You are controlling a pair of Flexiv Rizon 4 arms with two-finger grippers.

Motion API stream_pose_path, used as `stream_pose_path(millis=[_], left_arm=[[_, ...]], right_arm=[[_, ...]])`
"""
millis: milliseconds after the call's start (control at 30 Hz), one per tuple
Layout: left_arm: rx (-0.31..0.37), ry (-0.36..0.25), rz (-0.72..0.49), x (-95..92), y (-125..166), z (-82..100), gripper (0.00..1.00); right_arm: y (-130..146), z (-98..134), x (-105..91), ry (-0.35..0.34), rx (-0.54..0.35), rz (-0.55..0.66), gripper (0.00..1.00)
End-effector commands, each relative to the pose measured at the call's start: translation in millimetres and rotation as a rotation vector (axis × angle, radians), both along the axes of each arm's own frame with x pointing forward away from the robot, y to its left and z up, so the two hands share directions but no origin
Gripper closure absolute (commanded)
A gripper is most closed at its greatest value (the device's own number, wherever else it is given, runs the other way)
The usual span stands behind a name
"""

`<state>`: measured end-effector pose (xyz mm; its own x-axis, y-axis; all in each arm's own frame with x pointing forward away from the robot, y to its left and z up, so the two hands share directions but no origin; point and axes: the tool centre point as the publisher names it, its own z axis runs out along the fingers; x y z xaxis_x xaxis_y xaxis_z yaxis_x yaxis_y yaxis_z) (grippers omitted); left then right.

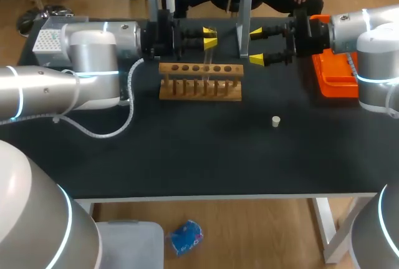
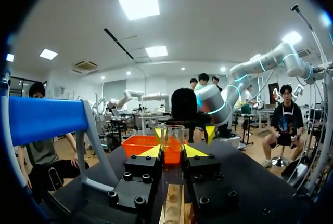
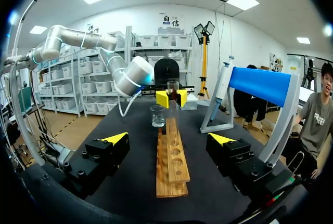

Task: Invert the test tube, pick up the pipette, mount the tip to pipette, aspirate from beaker and dispense into the tube, eject the tip, return the pipette, and cap with the stopper.

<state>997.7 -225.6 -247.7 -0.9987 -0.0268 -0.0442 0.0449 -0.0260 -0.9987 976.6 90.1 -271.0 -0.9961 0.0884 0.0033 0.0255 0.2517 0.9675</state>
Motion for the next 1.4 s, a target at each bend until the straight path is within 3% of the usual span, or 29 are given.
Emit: stream_pose_path(millis=[33,833,1400], left_arm=[[0.001,0.005,-0.006,2.3,-2.2,-2.3,1.0],[-0.002,-0.01,0.029,-5.6,5.0,-2.7,1.0],[0.021,0.014,0.008,-3.7,0.4,-9.4,1.0]], right_arm=[[-0.3,0.0,-0.2,0.0,-0.001,0.0,0.0],[-0.3,0.0,-0.2,0.0,-0.001,0.0,0.0],[-0.3,0.0,-0.2,0.0,-0.001,0.0,0.0]])
